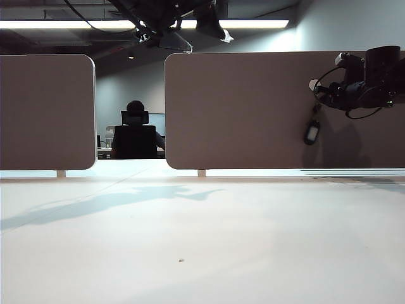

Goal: Hang the bunch of keys on the hook.

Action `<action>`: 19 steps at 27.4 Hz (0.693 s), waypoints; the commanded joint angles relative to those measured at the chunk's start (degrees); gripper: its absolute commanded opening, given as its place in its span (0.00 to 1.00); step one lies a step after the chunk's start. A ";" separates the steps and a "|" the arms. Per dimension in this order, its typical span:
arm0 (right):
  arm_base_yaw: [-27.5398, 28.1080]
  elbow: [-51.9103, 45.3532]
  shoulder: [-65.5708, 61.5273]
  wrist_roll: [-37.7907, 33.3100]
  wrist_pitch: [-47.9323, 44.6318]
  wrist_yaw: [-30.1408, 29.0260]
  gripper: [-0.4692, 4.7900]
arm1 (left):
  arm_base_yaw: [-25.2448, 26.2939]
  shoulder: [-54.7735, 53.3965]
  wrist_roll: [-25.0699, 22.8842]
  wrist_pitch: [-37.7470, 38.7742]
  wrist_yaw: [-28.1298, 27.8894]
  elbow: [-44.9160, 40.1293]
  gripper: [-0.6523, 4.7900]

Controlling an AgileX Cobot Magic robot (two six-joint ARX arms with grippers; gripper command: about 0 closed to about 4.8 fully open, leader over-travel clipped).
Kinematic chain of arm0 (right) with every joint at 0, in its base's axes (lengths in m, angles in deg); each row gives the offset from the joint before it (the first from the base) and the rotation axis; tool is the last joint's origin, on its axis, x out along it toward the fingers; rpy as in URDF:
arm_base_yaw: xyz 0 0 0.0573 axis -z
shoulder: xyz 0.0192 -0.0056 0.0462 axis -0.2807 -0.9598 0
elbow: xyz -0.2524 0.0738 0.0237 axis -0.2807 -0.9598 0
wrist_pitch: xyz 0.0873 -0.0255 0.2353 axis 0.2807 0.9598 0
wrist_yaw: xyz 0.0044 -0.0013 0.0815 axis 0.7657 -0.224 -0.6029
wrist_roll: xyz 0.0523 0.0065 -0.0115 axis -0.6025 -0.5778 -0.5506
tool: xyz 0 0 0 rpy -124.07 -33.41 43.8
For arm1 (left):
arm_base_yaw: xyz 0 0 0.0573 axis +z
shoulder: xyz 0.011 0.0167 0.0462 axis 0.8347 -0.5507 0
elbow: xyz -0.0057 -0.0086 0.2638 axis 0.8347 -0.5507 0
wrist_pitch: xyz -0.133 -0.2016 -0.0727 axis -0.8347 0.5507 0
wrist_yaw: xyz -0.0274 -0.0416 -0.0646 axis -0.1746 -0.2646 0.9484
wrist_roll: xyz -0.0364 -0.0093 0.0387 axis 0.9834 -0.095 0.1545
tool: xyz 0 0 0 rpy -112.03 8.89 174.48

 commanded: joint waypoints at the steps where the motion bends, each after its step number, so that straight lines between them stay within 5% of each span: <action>1: -0.11 0.50 0.85 -0.59 -0.61 0.00 0.07 | -0.22 0.42 0.92 -0.59 0.07 0.20 1.00; 11: -2.05 0.44 5.40 9.01 15.04 1.99 0.07 | -0.22 0.42 0.85 -0.15 0.09 0.17 1.00; 19: -1.90 0.46 6.34 10.14 14.91 3.04 0.07 | -0.22 0.42 0.66 0.04 1.05 0.17 1.00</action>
